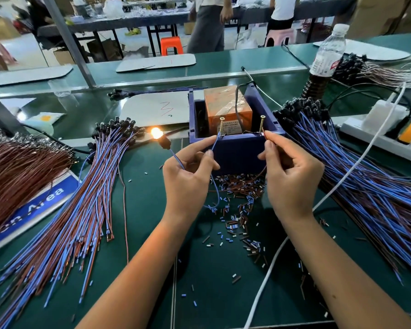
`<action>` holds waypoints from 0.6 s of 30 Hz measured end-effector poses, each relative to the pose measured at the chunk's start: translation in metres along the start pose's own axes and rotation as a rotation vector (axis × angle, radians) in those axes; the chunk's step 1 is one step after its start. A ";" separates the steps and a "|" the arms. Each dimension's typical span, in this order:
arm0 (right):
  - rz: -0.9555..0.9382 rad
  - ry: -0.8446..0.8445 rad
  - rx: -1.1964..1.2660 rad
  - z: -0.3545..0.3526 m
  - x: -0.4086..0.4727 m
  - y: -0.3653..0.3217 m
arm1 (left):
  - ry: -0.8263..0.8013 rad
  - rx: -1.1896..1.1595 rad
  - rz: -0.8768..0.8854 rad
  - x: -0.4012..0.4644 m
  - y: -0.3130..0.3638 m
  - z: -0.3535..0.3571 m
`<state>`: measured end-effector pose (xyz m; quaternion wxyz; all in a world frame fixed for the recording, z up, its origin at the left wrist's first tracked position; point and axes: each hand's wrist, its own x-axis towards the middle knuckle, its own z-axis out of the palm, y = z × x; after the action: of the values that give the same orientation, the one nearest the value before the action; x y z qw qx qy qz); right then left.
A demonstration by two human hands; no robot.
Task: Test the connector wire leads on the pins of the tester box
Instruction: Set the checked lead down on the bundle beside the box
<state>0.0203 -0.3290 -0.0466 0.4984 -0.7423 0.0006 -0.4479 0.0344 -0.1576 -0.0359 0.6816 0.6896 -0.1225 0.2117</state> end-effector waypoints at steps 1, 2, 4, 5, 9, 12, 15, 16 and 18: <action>-0.001 -0.001 0.001 0.000 0.000 0.000 | 0.000 -0.005 -0.003 0.000 0.000 0.000; -0.002 -0.002 0.002 0.000 0.000 0.000 | 0.001 -0.010 -0.005 0.000 0.001 0.000; -0.005 -0.004 0.001 0.000 0.000 0.000 | 0.000 -0.016 -0.006 0.000 0.001 0.001; -0.006 -0.007 0.002 0.001 0.000 0.000 | -0.002 -0.015 -0.005 0.000 0.002 0.001; -0.012 -0.015 0.003 0.000 0.000 0.000 | 0.001 -0.007 0.003 -0.001 0.002 0.001; 0.006 -0.011 0.022 -0.001 0.001 0.000 | 0.038 -0.018 0.004 -0.002 0.004 0.000; 0.041 -0.003 0.049 -0.002 0.000 -0.001 | 0.058 -0.018 -0.003 -0.003 0.009 0.003; 0.055 0.001 0.057 -0.004 0.000 -0.001 | 0.056 -0.013 -0.005 -0.004 0.012 0.006; 0.081 0.013 0.067 -0.008 0.002 0.000 | 0.034 -0.007 -0.003 -0.007 0.019 0.015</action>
<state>0.0164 -0.3357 -0.0440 0.5406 -0.7217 0.0188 -0.4319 0.0216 -0.1737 -0.0217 0.6865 0.6836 -0.1106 0.2216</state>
